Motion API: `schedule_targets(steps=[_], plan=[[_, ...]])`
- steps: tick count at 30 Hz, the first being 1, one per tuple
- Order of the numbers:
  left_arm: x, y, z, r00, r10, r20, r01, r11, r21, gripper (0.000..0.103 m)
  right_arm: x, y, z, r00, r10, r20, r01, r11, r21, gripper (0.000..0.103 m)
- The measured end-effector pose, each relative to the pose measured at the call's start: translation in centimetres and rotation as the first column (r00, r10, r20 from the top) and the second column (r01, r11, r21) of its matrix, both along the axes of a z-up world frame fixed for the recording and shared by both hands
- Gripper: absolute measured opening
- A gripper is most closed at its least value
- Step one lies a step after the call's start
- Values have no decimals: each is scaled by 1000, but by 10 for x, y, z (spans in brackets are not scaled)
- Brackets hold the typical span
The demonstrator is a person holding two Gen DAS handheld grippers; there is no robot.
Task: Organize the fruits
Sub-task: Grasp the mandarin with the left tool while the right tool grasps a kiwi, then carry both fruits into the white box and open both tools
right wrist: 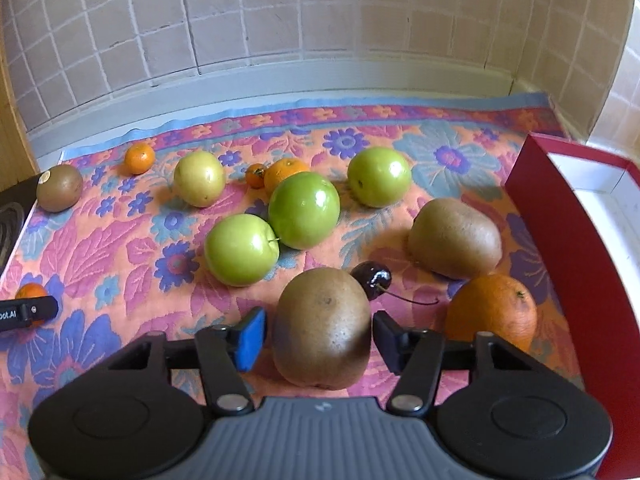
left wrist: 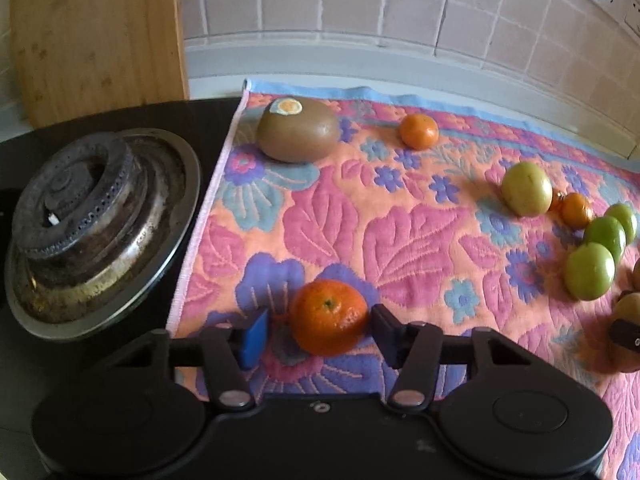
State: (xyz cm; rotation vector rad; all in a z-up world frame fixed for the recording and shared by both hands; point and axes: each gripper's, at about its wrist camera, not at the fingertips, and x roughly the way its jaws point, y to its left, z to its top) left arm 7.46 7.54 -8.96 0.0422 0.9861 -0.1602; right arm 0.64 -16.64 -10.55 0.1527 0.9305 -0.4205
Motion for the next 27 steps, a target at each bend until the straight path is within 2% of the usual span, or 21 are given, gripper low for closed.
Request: schedule_targets(steps=[2, 5, 8, 12, 15, 18, 20, 22, 27], plan=[[0, -1, 0, 1000, -11, 8, 11, 1000, 5, 48, 2, -1, -1, 1000, -7, 0, 7, 1000, -2, 57], [0, -4, 0, 1000, -14, 14, 14, 1000, 11, 46, 4, 0, -1, 1000, -15, 0, 15, 1000, -8, 56], [-2, -1, 3, 999, -20, 32, 20, 1000, -17, 46, 3, 0, 0, 1000, -23, 4, 23, 1000, -6, 55], [-5, -6, 13, 997, -50, 54, 51, 999, -17, 45, -4, -3, 4, 999, -36, 17, 35, 999, 41, 54], [-9, -15, 28, 991, -100, 85, 103, 994, -36, 46, -13, -1, 16, 997, -56, 52, 53, 997, 58, 54], [-8, -38, 43, 975, -202, 90, 207, 977, -56, 46, -25, 0, 40, 993, -59, 103, 58, 998, 8, 54], [-4, -59, 53, 957, -268, 107, 277, 958, -79, 46, -36, -9, 62, 985, -82, 153, 88, 996, -31, 54], [-5, -89, 68, 929, -336, 156, 352, 933, -81, 46, -53, -28, 88, 969, -133, 207, 150, 986, -67, 54], [-10, -187, 112, 824, -509, 249, 546, 831, -108, 46, -93, -95, 137, 918, -279, 280, 334, 927, -170, 54]])
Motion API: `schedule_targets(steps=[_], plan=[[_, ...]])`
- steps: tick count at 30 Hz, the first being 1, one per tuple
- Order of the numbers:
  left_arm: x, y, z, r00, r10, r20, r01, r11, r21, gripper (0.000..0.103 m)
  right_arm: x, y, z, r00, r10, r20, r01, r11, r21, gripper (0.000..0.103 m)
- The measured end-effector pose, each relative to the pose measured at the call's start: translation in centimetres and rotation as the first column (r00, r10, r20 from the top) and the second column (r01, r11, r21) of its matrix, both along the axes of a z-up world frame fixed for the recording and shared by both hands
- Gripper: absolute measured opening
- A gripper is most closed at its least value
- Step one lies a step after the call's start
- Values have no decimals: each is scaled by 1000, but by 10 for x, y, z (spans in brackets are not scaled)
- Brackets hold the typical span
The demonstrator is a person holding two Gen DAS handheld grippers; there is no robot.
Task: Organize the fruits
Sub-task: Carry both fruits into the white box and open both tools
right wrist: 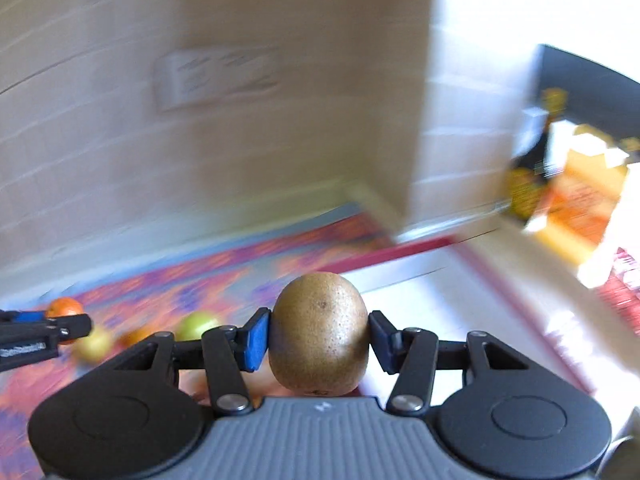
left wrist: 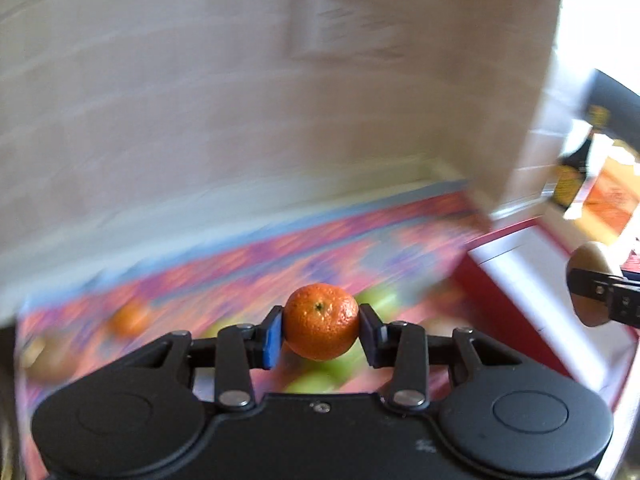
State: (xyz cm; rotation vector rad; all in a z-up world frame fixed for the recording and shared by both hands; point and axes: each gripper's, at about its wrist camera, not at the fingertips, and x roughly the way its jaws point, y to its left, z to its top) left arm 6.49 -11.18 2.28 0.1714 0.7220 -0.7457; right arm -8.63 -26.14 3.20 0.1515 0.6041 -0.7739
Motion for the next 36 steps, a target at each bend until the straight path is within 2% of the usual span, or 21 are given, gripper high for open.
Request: schedule_targets(steps=[4, 6, 8, 11, 14, 20, 31, 36], plan=[[-12, -87, 25, 989, -142, 33, 144, 989, -40, 46, -21, -59, 12, 994, -108, -6, 108, 993, -51, 55], [-16, -131, 26, 979, -204, 29, 205, 978, -44, 46, -29, -93, 8, 989, -147, -11, 146, 989, -18, 55], [-14, -177, 19, 963, -268, -10, 268, 963, -44, 46, -38, -123, -3, 985, -170, -30, 170, 985, 24, 55], [-9, -236, -12, 943, -316, -106, 319, 947, 15, 46, -42, -159, -36, 980, -183, -80, 191, 975, 112, 55], [-12, -274, -47, 949, -288, -132, 305, 942, 140, 46, -42, -189, -67, 979, -182, -97, 199, 957, 210, 55], [-26, -311, -77, 944, -298, -141, 324, 920, 220, 46, -41, -208, -99, 978, -170, -124, 198, 943, 268, 55], [-29, -330, -103, 946, -283, -160, 319, 903, 288, 46, -50, -213, -109, 978, -162, -132, 195, 937, 290, 55], [-29, -329, -111, 944, -277, -177, 319, 902, 291, 48, -48, -213, -109, 979, -157, -133, 189, 940, 284, 56]])
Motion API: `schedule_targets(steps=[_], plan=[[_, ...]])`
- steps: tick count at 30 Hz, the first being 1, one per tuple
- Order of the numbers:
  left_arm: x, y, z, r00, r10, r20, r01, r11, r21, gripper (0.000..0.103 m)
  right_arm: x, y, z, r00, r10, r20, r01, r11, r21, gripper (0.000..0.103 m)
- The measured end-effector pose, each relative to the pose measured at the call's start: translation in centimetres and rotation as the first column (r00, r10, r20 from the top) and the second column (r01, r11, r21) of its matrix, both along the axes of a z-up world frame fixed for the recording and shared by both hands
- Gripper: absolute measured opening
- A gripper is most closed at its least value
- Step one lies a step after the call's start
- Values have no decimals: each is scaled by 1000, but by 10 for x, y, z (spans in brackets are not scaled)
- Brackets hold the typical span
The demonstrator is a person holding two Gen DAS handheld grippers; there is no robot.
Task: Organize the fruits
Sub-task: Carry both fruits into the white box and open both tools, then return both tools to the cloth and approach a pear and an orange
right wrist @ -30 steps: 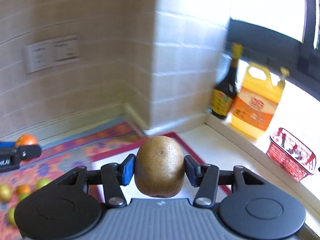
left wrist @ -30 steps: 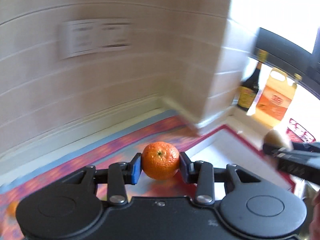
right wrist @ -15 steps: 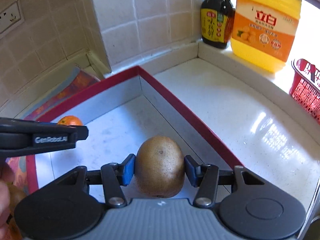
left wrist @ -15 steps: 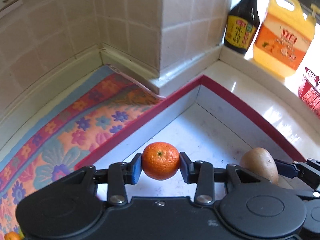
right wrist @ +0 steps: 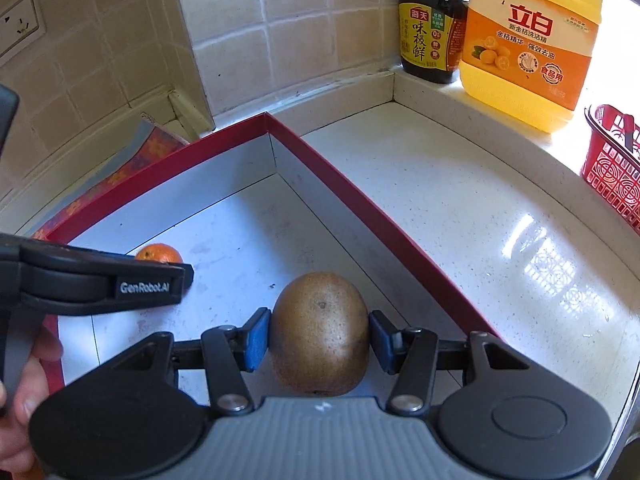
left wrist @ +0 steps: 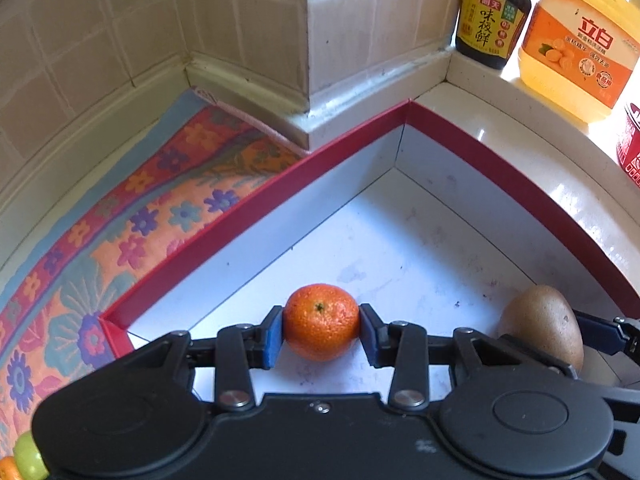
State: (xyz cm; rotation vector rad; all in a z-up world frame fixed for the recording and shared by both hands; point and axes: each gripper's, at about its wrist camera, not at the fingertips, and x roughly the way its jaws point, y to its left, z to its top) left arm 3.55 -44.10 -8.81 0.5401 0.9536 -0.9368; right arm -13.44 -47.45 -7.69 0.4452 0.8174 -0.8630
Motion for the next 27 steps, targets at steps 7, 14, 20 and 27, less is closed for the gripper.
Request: schedule_targets(steps=[7, 14, 20, 27], plan=[[-3, 7, 9, 1000, 5, 10, -5, 1000, -27, 68, -1, 8, 14, 1000, 20, 4, -20, 998, -59, 57], [-8, 37, 49, 1000, 22, 6, -21, 993, -116, 68, -22, 29, 37, 999, 5, 48, -1, 997, -78, 57], [-8, 96, 89, 998, 57, 21, -51, 979, -197, 68, -34, 53, 70, 992, -6, 127, 19, 995, -95, 57], [34, 212, 136, 975, 208, 74, -183, 950, -253, 68, -8, 99, 118, 976, 89, 197, -54, 982, -180, 57]])
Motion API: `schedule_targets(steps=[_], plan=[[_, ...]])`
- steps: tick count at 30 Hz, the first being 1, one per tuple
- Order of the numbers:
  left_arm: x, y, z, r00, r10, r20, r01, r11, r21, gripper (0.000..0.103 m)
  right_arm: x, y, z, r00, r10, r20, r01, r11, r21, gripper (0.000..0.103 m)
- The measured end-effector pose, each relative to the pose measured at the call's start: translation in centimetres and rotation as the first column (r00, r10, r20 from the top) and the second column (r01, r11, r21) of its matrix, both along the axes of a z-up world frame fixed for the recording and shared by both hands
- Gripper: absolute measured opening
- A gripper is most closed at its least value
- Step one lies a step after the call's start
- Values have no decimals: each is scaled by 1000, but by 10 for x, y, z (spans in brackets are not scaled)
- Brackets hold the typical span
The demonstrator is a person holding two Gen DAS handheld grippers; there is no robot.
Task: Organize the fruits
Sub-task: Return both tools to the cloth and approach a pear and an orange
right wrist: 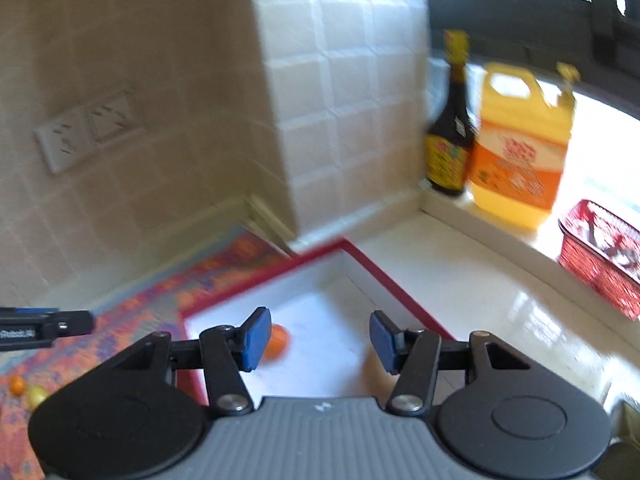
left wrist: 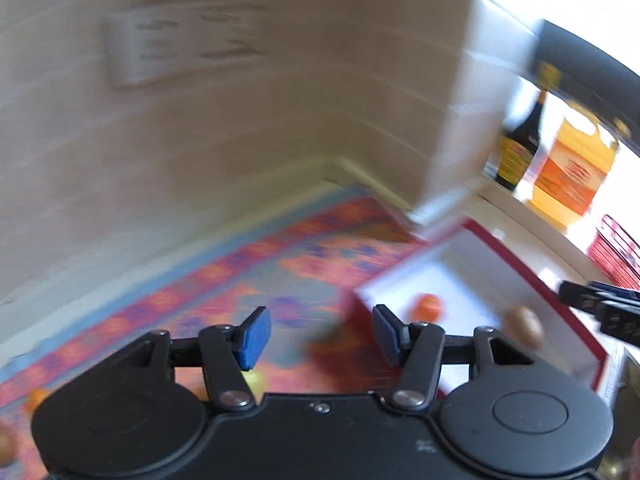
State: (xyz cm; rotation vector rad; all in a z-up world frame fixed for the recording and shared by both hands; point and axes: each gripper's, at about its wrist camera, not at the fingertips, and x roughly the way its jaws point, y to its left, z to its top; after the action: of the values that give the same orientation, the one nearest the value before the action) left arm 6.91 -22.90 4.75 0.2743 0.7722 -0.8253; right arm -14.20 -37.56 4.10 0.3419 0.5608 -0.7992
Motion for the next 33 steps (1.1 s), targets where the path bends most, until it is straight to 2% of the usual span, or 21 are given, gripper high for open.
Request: schedule_targets(steps=[3, 8, 11, 15, 17, 22, 26, 28, 33], plan=[[25, 52, 19, 994, 109, 31, -109, 994, -15, 68, 19, 23, 13, 999, 44, 20, -44, 999, -17, 57], [48, 132, 32, 964, 256, 71, -254, 967, -32, 73, 55, 61, 21, 992, 127, 14, -127, 992, -29, 57], [53, 172, 21, 942, 333, 54, -332, 943, -27, 75, 74, 81, 17, 986, 167, -7, -167, 986, -18, 58], [53, 204, -9, 928, 371, -36, -372, 928, -14, 75, 90, 105, -2, 976, 209, -64, -210, 978, 0, 58], [50, 209, -26, 930, 362, -68, -364, 931, -11, 75, 96, 116, -17, 972, 213, -98, -212, 977, 22, 58], [39, 197, -65, 946, 273, -177, -277, 961, 0, 75, 98, 124, -48, 968, 193, -159, -180, 979, 96, 58], [36, 177, -85, 962, 195, -189, -191, 981, 37, 75, 93, 123, -64, 969, 164, -184, -138, 979, 148, 58], [38, 172, -93, 967, 157, -202, -152, 988, 38, 80, 90, 122, -71, 969, 151, -194, -121, 980, 157, 58], [47, 158, -111, 963, 88, -253, -79, 996, 45, 82, 86, 116, -82, 979, 90, -182, -52, 978, 203, 64]])
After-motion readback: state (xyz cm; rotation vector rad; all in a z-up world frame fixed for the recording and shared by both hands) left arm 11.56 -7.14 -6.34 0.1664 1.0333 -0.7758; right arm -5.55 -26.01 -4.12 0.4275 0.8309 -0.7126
